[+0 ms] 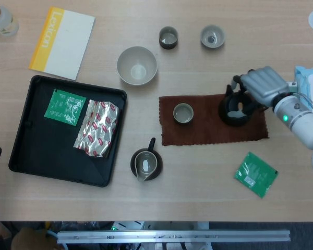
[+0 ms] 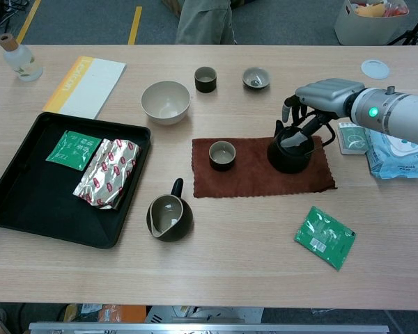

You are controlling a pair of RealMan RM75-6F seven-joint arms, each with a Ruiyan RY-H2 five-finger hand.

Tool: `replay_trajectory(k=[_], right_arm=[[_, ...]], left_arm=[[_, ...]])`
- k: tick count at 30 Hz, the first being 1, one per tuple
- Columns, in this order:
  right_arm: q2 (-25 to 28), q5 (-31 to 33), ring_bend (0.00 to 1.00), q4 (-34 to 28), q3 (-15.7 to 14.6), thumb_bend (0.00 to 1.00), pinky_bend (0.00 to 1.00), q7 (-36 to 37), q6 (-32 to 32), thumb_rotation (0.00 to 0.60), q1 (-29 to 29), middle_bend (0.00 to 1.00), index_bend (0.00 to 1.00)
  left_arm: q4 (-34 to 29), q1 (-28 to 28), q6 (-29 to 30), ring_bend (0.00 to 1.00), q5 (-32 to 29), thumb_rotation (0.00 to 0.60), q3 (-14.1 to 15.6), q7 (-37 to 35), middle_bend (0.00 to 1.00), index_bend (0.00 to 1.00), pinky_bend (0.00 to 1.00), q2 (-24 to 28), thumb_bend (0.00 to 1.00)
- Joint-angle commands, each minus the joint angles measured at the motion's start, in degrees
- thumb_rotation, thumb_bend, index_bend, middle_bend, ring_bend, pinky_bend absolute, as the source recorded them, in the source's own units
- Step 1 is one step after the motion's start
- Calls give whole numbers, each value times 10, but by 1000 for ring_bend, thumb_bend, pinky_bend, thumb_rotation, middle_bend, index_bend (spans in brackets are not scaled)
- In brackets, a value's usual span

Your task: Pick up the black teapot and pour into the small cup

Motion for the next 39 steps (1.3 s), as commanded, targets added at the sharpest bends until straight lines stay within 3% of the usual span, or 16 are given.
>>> replay_trajectory(k=[1,10,27,39], right_arm=[[7,15,306,-7,-9,17,399,-7,5,283,1,424,322],[-21,4,306,11,-5,18,400,13,-1,285,0,424,321],[-83,-81,306,20,45,19,400,43,9,285,20,424,321],[-84,-73,290,32,37,19,401,4,72,286,5,380,320]], left_arm=[[1,-1,-1,160,1,600,0,0,154,108,170,-1,288],[2,-1,-1,160,0,600,-1,-1,154,108,170,0,288],[3,3,2,160,-5,600,-1,-3,154,108,170,2,288],[-1,6,5,160,-2,600,1,1,154,108,170,4,288]])
